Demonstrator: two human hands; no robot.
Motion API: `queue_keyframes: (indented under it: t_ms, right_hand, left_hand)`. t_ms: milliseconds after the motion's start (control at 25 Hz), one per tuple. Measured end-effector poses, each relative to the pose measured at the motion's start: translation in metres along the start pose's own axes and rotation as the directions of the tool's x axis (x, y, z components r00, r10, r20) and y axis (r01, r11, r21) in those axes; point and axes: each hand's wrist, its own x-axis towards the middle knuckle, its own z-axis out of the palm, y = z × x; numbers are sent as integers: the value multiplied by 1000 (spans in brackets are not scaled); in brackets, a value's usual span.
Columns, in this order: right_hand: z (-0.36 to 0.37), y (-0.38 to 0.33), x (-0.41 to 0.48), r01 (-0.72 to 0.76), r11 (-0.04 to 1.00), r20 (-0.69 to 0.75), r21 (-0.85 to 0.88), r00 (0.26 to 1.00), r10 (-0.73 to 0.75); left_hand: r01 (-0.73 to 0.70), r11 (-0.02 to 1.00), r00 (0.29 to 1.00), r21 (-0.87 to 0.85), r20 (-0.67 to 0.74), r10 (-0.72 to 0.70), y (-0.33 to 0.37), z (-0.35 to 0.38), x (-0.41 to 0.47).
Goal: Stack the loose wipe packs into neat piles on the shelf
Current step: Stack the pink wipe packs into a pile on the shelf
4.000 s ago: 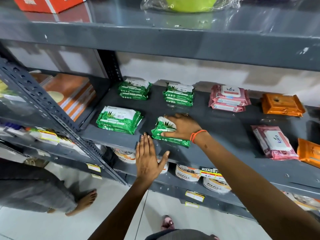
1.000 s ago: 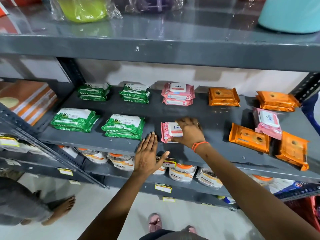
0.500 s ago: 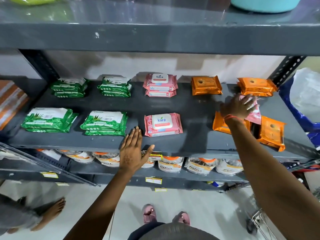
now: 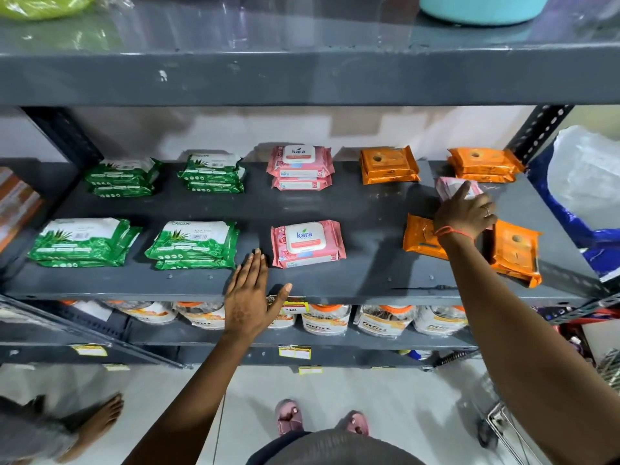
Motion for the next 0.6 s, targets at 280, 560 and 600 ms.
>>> queue_keyframes:
  t_ms: [280, 560, 600]
  right_hand:
    - [-2, -81, -72, 419, 905, -121, -75, 897, -426]
    - [17, -106, -124, 896, 441, 211, 54, 421, -882]
    - [16, -106, -123, 907, 416, 260, 72, 386, -885]
  left_hand:
    - [8, 1000, 1000, 7, -8, -8, 1, -1, -1]
    - [8, 1000, 1000, -10, 8, -8, -1, -2, 0]
    - [7, 1000, 1000, -8, 10, -7, -1, -2, 0]
